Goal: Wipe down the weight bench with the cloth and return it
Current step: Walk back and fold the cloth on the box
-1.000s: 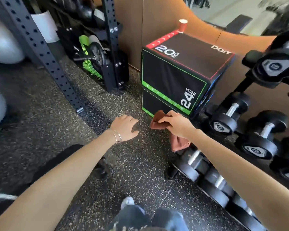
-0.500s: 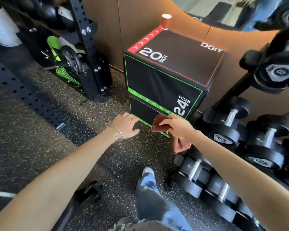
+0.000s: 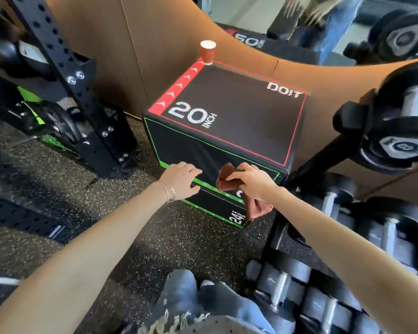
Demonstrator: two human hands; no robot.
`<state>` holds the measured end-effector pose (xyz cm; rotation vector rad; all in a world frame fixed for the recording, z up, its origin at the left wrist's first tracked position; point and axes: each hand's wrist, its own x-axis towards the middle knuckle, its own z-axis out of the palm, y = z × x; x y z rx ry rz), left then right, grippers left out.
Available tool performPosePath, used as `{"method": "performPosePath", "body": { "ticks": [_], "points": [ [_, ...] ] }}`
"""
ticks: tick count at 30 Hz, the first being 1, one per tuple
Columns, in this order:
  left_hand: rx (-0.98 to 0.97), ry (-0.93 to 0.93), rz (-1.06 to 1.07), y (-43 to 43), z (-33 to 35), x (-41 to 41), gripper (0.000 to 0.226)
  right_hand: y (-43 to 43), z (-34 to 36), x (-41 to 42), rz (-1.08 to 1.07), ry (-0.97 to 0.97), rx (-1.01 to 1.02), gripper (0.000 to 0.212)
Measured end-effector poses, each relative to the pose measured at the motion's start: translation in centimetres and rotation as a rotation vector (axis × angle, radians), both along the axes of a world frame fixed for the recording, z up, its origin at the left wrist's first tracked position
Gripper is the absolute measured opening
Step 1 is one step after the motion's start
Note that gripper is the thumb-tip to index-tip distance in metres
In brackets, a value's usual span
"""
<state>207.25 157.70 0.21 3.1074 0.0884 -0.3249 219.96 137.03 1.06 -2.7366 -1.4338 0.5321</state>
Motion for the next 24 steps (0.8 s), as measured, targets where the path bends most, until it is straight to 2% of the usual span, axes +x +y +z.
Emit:
{"method": "performPosePath", "body": {
  "ticks": [10, 14, 24],
  "points": [
    [-0.024, -0.021, -0.146, 8.2, -0.6, 11.8, 0.057, 6.2, -1.7, 9.4, -0.114, -0.141, -0.037, 0.050],
    [-0.031, 0.046, -0.228, 11.2, -0.8, 15.9, 0.057, 8.7, -1.0, 12.8, -0.146, -0.158, -0.048, 0.051],
    [-0.094, 0.111, -0.300, 12.8, -1.8, 24.3, 0.055, 10.9, -1.4, 19.9, -0.170, -0.217, -0.080, 0.056]
  ]
}}
